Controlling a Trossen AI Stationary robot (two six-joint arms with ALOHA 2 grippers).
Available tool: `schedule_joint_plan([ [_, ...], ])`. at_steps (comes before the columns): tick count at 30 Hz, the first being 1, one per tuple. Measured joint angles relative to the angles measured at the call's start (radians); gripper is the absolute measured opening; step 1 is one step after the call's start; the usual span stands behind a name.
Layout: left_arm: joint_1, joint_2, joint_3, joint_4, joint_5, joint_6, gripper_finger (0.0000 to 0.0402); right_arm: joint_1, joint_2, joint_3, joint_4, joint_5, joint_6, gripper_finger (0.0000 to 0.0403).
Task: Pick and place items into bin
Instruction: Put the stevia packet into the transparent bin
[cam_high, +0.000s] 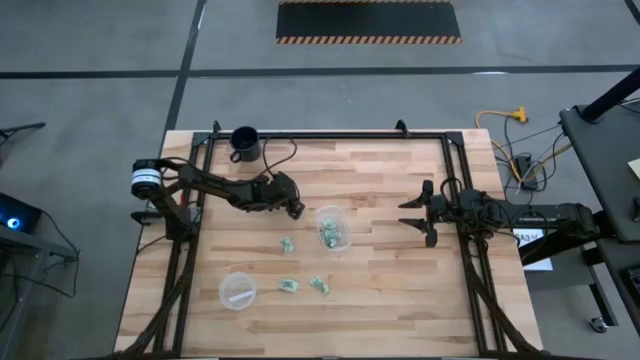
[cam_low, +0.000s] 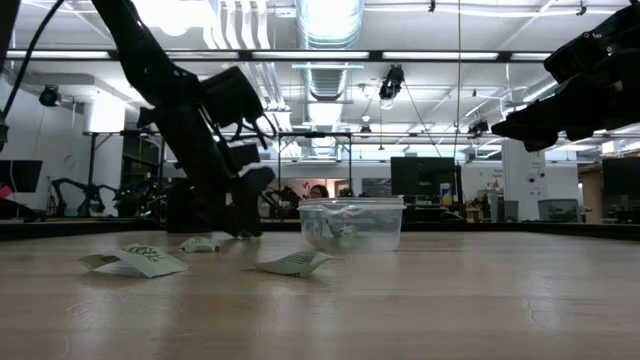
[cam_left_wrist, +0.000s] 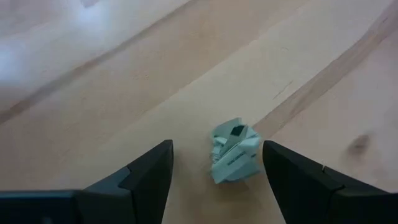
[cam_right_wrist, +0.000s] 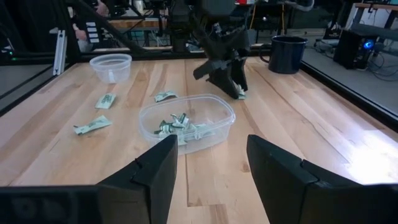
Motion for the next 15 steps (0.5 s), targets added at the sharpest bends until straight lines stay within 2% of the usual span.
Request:
schedule_joint_plan([
  [8, 0.006, 0.044, 0.000, 0.073, -0.019, 0.037, 0.0231, 0.000, 0.000, 0.000, 0.000, 0.000, -0.005, 0.0183],
  [15, 0.006, 0.041, 0.006, 0.069, -0.007, 0.037, 0.0231, 0.000, 0.000, 0.000, 0.000, 0.000, -0.006, 0.0183],
])
